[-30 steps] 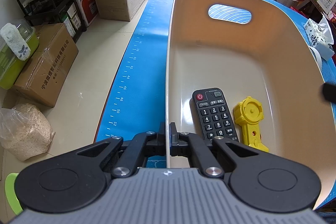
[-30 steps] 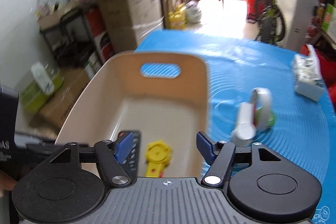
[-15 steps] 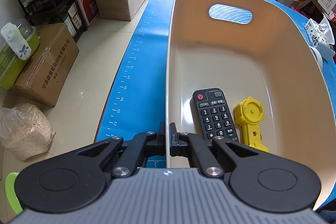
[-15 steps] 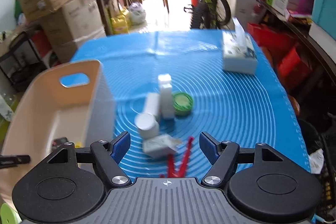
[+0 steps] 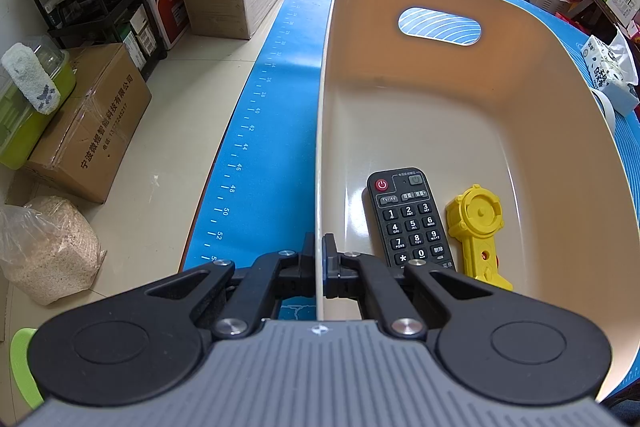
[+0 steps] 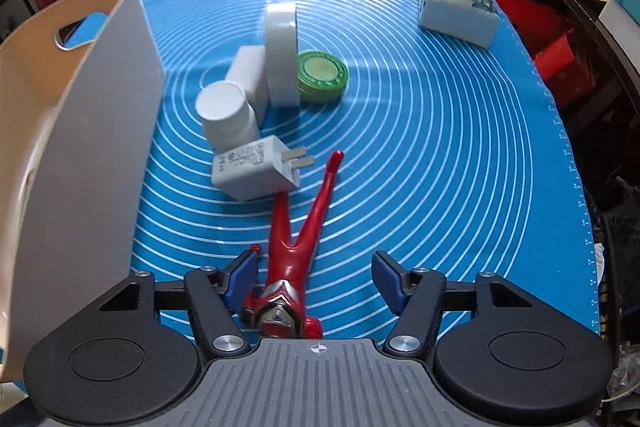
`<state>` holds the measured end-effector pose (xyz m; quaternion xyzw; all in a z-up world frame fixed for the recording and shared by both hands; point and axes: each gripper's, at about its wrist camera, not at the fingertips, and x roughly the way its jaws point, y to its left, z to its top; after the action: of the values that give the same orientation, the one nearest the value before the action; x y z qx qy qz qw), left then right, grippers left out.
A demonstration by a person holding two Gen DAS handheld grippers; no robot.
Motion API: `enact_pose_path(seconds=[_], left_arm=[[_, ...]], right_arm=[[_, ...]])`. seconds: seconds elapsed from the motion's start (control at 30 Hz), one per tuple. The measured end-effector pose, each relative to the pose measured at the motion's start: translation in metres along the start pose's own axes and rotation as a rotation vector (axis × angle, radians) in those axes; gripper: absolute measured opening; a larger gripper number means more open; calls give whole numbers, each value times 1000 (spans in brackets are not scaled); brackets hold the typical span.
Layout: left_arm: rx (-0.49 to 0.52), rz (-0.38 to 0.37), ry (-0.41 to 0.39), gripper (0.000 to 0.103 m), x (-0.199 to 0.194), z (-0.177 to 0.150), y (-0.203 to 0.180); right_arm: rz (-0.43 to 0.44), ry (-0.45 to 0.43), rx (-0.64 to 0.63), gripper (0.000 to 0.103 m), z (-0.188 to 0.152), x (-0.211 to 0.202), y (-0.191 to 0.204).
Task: Organize rigid objects
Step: 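Grasp the red action figure with the right tool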
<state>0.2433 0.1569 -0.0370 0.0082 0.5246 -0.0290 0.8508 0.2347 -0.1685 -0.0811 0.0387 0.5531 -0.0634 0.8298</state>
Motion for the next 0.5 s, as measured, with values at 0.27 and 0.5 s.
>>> enact_pose_path(seconds=[0.27,0.5], left_arm=[[0,0,0,3,0,-1,0],[0,3,1,3,1,-1,0]], right_arm=[[12,39,-20,59,1,19,9],[32,14,-53,37,-1,14,18]])
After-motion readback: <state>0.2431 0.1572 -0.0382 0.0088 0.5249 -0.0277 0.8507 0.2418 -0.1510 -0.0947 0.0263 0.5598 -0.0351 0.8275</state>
